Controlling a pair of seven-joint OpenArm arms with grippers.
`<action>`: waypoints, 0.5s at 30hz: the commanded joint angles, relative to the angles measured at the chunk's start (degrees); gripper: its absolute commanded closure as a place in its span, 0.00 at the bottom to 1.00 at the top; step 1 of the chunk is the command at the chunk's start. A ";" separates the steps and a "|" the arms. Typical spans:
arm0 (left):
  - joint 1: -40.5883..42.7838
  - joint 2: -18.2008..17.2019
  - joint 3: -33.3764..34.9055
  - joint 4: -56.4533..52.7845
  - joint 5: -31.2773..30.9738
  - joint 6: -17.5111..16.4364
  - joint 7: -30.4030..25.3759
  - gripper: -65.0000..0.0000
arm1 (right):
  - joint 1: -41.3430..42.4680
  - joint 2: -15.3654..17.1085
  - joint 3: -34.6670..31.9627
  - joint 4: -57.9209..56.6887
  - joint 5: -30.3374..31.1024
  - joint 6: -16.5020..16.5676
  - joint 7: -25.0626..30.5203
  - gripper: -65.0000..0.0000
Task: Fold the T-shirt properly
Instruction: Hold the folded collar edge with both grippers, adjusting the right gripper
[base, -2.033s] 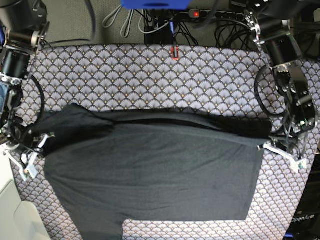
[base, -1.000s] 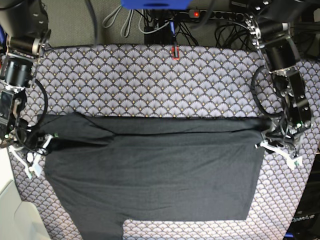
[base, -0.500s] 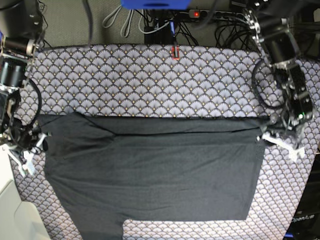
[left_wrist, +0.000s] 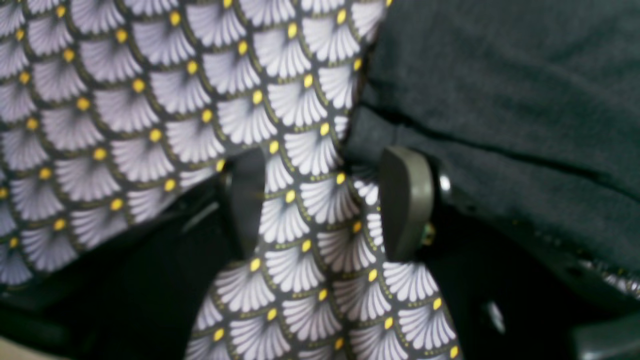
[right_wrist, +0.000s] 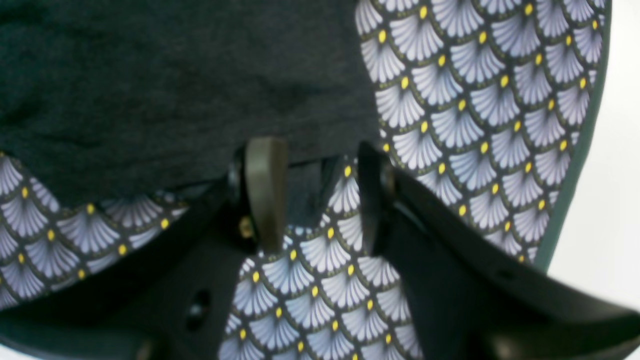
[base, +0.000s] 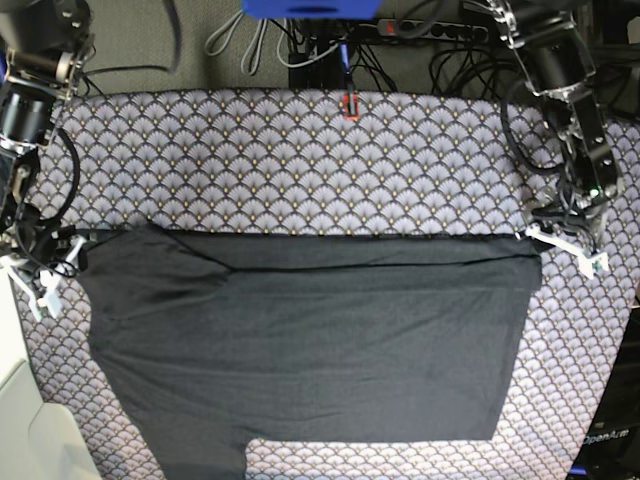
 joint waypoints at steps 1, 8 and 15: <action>-1.69 -0.82 -0.13 -0.30 -0.36 -0.07 -1.06 0.45 | 1.56 1.07 0.31 1.06 0.54 0.17 1.12 0.62; -3.89 -0.82 3.03 -4.17 -0.36 -0.07 -3.87 0.45 | 1.56 1.07 0.31 1.06 0.54 0.17 1.03 0.62; -4.24 -0.65 4.88 -3.99 -0.36 -0.07 -3.96 0.46 | 1.56 1.07 0.23 1.06 0.54 0.17 1.12 0.62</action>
